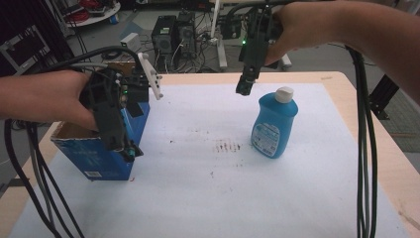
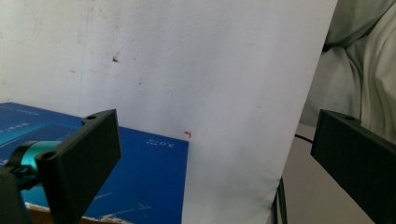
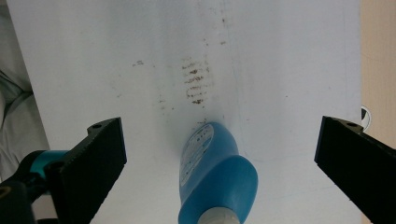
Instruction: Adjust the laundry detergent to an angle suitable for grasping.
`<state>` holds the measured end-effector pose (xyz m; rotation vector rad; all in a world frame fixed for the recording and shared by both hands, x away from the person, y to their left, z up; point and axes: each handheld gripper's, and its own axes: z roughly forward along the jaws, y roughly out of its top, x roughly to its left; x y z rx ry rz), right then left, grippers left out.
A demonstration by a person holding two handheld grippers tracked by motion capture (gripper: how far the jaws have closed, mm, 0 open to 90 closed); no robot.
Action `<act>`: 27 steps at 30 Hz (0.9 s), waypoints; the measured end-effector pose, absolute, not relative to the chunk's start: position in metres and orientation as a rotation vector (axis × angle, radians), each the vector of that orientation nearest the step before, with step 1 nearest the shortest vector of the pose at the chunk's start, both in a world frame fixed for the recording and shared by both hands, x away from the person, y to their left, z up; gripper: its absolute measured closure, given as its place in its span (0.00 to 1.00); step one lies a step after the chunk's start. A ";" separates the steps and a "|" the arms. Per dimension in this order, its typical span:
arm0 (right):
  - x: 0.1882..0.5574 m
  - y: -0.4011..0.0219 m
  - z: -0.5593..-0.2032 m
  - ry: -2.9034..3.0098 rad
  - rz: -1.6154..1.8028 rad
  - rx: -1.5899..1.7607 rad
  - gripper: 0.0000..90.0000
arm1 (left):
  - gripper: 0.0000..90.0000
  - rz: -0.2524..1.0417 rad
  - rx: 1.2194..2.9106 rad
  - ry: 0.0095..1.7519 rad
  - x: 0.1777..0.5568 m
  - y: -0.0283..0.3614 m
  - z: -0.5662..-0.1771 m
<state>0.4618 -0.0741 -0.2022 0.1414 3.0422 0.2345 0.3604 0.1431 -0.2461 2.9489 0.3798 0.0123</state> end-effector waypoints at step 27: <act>0.444 -0.119 -0.187 2.984 0.238 0.262 0.01 | 0.02 0.050 2.944 0.384 0.356 0.135 -0.244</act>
